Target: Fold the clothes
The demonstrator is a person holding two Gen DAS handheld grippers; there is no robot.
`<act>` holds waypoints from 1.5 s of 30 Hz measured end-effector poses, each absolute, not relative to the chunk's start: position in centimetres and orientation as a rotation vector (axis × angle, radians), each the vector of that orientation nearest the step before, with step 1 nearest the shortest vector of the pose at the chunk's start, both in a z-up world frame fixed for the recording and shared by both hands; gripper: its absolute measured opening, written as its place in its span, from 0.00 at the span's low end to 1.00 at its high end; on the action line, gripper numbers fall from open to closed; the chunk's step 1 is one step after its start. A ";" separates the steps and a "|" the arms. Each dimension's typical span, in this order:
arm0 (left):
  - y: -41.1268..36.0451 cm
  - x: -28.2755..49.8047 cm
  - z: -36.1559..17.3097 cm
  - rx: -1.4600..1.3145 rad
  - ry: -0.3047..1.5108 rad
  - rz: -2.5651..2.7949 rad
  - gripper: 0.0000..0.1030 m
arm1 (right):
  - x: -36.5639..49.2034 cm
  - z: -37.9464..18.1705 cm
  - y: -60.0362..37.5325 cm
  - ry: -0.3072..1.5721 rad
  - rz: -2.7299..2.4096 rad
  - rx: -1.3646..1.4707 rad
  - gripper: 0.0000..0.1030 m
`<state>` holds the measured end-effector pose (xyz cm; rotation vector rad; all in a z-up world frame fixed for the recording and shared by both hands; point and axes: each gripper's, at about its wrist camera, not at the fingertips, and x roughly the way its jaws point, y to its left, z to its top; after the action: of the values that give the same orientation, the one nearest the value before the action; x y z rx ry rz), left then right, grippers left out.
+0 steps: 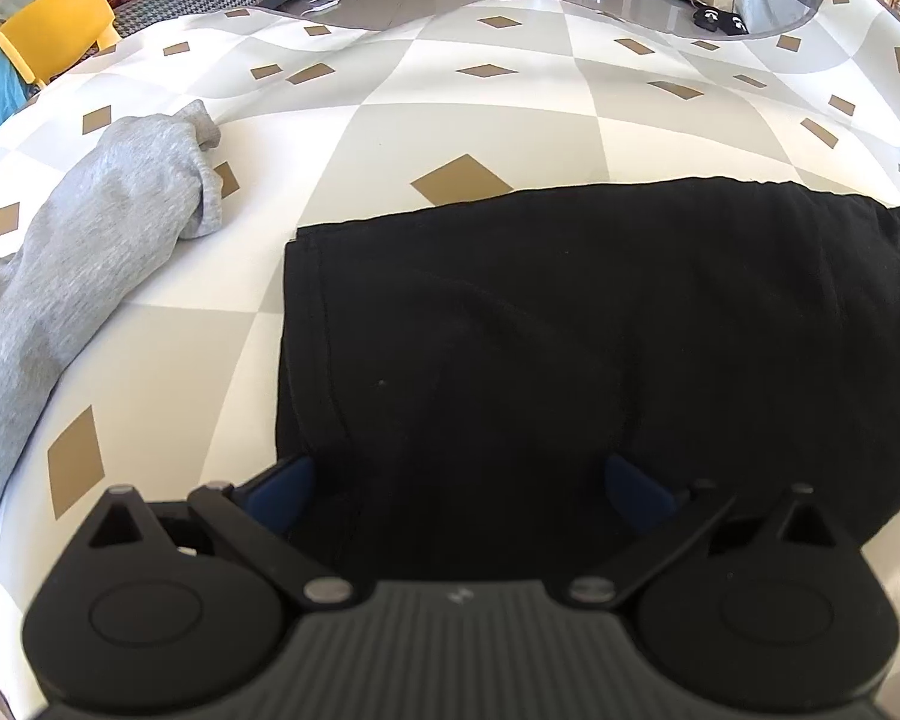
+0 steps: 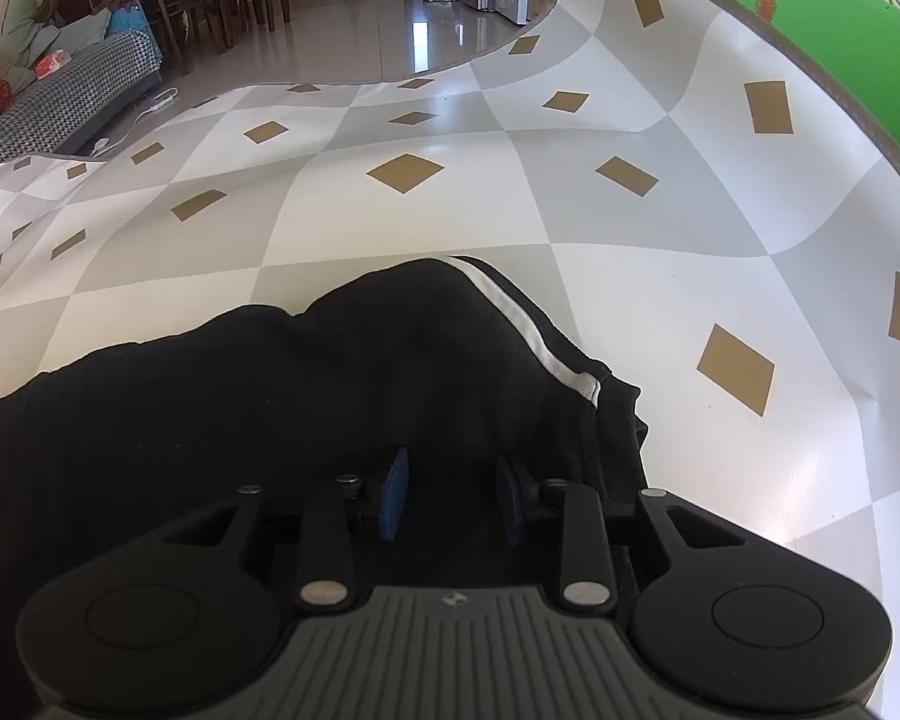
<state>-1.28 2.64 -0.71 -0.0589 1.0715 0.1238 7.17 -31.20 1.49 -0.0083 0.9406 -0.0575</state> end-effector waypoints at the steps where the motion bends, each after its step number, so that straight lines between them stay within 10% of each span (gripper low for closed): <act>1: 2.8 -1.3 -0.7 -0.065 1.072 0.128 1.00 | 7.1 1.5 -31.2 0.940 -0.059 -0.007 0.28; 45: 10.3 -4.9 4.7 -0.226 0.919 0.356 1.00 | -7.7 1.2 -7.3 0.891 0.785 -0.270 0.38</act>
<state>-4.90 10.31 4.71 -0.2259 0.9193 0.3559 -7.66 -7.32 1.22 -0.2698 0.8908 0.7852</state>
